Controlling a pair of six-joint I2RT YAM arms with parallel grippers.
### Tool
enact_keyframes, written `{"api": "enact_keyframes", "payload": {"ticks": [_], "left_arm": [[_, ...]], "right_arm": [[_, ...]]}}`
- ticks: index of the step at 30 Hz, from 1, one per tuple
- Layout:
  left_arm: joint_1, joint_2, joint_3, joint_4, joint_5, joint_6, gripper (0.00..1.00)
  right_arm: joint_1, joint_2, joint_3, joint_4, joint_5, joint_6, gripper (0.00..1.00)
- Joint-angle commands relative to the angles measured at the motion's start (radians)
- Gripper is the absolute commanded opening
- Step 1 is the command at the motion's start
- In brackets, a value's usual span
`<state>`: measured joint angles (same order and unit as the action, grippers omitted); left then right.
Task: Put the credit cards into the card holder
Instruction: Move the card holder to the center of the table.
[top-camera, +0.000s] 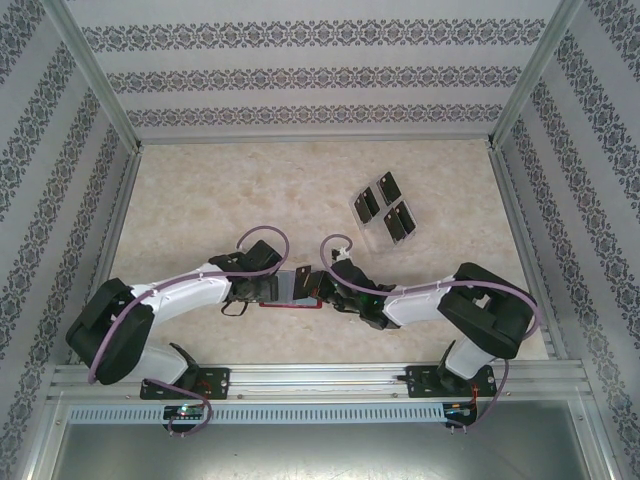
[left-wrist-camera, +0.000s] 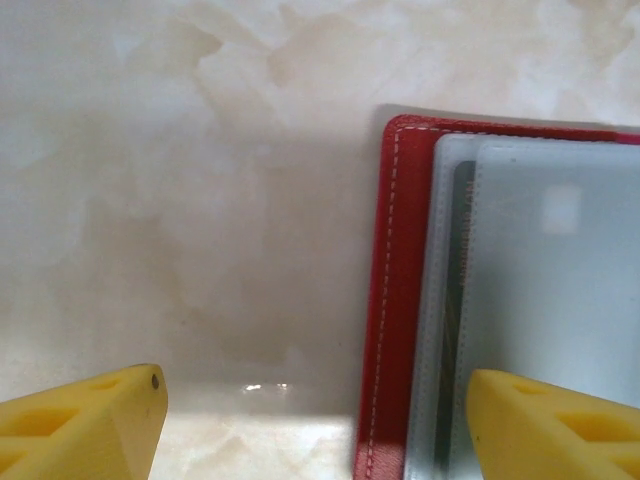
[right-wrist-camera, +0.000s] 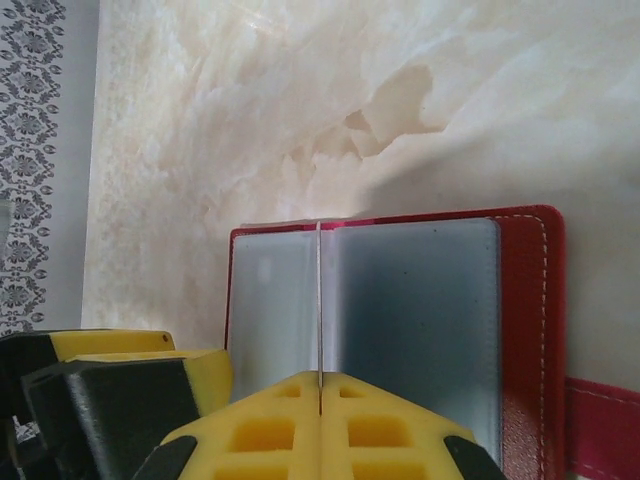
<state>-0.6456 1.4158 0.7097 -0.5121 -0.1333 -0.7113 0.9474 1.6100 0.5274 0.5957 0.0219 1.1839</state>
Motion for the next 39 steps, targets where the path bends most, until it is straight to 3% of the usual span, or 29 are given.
{"api": "enact_keyframes", "payload": {"ticks": [1,20,39], "left_arm": [[0.014,0.016,-0.016,-0.040,-0.041,-0.018,0.79],[0.014,0.014,-0.046,-0.032,-0.038,-0.039,0.79],[0.015,0.008,-0.040,-0.058,-0.052,-0.048,0.79]], "right_arm": [[0.011,0.025,-0.003,0.054,0.008,0.018,0.00],[0.012,0.120,0.010,0.146,-0.085,0.047,0.00],[0.016,0.117,-0.043,0.224,-0.091,0.093,0.00]]}}
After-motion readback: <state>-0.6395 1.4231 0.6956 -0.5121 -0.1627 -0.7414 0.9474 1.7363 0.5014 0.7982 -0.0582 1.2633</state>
